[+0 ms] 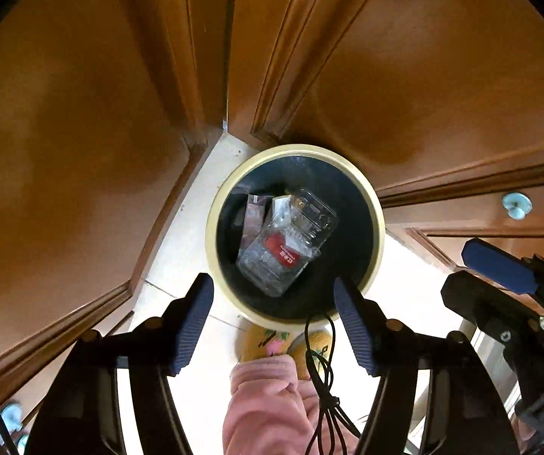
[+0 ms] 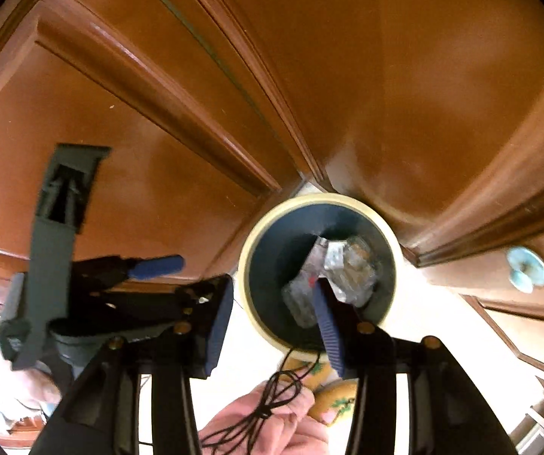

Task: Collect trash
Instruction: 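Carry both items down over the black bin and open both tools, then raise both tools back to the counter trash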

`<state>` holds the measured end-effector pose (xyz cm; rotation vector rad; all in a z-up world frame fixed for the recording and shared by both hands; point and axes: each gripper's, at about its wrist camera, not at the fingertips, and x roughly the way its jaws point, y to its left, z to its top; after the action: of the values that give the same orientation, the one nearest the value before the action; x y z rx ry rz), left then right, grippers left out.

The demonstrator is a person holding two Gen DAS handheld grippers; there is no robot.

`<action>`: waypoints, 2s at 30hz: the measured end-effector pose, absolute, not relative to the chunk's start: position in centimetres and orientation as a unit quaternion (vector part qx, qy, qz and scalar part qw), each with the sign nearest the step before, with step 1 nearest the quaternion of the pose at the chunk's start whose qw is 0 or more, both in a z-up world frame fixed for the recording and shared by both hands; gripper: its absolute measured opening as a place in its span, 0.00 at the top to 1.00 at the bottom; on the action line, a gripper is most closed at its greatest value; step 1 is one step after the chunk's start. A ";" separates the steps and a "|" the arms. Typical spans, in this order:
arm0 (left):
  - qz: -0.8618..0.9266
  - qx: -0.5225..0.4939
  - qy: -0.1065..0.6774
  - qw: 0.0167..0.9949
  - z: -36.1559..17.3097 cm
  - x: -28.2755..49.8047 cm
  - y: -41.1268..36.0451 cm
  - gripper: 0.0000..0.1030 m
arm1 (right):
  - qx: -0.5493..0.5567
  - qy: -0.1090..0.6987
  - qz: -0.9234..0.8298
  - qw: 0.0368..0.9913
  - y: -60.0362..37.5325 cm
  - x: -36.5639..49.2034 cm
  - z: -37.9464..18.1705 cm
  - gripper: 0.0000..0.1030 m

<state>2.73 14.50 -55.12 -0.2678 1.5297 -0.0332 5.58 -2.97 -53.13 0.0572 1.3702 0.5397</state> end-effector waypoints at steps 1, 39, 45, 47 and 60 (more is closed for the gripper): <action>-0.015 -0.118 0.690 0.714 -54.3 2.5 14.5 0.38 | 0.025 0.626 0.241 0.741 -3.3 5.4 -52.5 0.57; -0.109 -0.019 0.476 0.872 -8.4 2.9 4.2 0.24 | 0.046 0.393 0.216 0.893 -15.5 -1.0 -12.1 0.57; -0.131 -0.011 0.434 0.891 -3.3 5.7 -0.3 0.24 | 0.024 0.354 0.179 0.917 -18.4 -0.5 -7.5 0.57; -0.133 -0.003 0.429 0.894 -2.1 6.5 -1.8 0.24 | 0.028 0.353 0.169 0.920 -19.5 0.2 -6.6 0.57; -0.137 0.026 0.455 0.880 -1.6 14.5 -6.5 0.24 | 0.073 0.376 0.082 0.920 -25.8 7.4 -4.7 0.57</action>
<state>14.46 -6.47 -1.64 0.0549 0.9480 -0.2866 7.44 -25.78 -4.73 0.1491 0.7718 0.1694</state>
